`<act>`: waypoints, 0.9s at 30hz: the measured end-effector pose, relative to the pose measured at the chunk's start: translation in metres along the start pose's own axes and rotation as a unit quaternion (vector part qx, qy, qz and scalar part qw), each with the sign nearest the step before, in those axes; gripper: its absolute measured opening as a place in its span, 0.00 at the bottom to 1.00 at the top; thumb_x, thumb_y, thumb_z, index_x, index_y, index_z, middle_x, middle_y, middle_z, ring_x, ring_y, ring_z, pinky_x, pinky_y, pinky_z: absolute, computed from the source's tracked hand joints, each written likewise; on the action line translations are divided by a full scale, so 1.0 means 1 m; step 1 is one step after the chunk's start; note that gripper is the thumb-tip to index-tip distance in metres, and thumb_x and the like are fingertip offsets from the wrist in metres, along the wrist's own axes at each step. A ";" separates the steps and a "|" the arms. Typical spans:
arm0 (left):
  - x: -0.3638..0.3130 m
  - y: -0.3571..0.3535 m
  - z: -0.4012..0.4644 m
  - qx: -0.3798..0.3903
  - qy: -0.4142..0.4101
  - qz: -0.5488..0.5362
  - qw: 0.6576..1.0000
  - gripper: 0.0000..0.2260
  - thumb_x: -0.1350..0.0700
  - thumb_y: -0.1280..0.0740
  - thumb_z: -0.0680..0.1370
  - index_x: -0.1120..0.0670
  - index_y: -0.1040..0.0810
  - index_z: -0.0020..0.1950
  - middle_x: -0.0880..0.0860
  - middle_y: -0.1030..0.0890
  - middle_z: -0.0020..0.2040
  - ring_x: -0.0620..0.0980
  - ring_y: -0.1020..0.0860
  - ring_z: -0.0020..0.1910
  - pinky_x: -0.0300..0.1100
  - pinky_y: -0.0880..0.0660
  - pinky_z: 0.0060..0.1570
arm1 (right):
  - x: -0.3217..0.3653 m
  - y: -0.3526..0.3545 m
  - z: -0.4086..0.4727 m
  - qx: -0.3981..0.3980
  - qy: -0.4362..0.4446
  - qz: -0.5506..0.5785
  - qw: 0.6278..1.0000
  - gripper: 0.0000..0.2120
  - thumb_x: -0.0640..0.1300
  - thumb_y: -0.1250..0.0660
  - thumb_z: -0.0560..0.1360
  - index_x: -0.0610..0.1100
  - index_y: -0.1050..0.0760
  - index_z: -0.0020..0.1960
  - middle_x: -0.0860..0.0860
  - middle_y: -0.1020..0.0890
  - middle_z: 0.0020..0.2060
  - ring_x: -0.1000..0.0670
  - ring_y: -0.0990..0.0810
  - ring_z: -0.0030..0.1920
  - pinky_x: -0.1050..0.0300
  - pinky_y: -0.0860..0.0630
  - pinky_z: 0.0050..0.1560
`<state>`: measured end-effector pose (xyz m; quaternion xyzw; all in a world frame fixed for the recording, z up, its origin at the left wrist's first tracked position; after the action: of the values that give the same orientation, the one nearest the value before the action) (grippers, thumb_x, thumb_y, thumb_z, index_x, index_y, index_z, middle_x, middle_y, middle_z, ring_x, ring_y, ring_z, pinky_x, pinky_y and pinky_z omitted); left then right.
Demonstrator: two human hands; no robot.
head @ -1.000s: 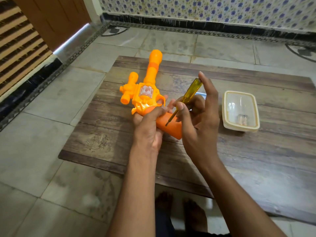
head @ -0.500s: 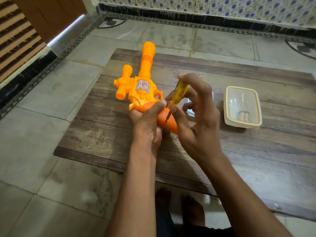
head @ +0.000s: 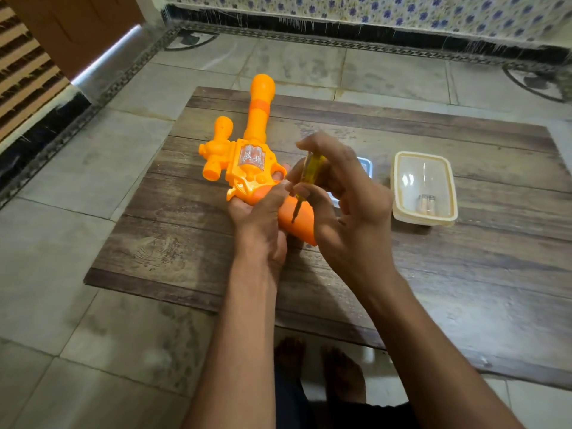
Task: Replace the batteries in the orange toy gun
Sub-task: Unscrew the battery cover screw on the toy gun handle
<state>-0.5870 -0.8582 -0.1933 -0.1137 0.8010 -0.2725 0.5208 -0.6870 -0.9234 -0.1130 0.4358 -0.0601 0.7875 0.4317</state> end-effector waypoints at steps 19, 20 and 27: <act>-0.001 0.017 0.010 -0.011 -0.003 0.003 1.000 0.12 0.74 0.31 0.75 0.59 0.20 0.52 0.63 0.17 0.52 0.51 0.16 0.38 0.52 0.18 0.48 | -0.011 0.002 0.004 -0.032 -0.014 0.018 0.999 0.13 0.25 0.30 0.76 0.33 0.21 0.60 0.46 0.21 0.50 0.46 0.17 0.48 0.54 0.18 0.48; -0.001 0.017 0.009 -0.017 -0.003 0.002 1.000 0.13 0.74 0.31 0.75 0.57 0.19 0.50 0.61 0.16 0.50 0.49 0.16 0.37 0.50 0.18 0.46 | -0.013 0.001 0.004 -0.029 -0.014 0.027 0.999 0.15 0.23 0.32 0.76 0.32 0.21 0.61 0.47 0.20 0.50 0.43 0.15 0.48 0.50 0.17 0.49; 0.001 0.007 0.003 -0.013 -0.011 0.005 1.000 0.17 0.77 0.35 0.76 0.54 0.22 0.48 0.48 0.14 0.34 0.44 0.16 0.33 0.42 0.17 0.34 | -0.004 -0.007 0.005 0.022 0.008 0.039 0.999 0.24 0.18 0.38 0.73 0.32 0.23 0.65 0.42 0.18 0.51 0.41 0.15 0.50 0.46 0.17 0.53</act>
<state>-0.5845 -0.8536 -0.1993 -0.1191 0.7994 -0.2581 0.5293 -0.6777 -0.9234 -0.1152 0.4361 -0.0558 0.8084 0.3914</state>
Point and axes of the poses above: each hand's wrist, its own z-axis towards the middle knuckle, its own y-axis out of the back of the hand, x = y × z, the point moved 5 cm from there along z, towards the middle knuckle
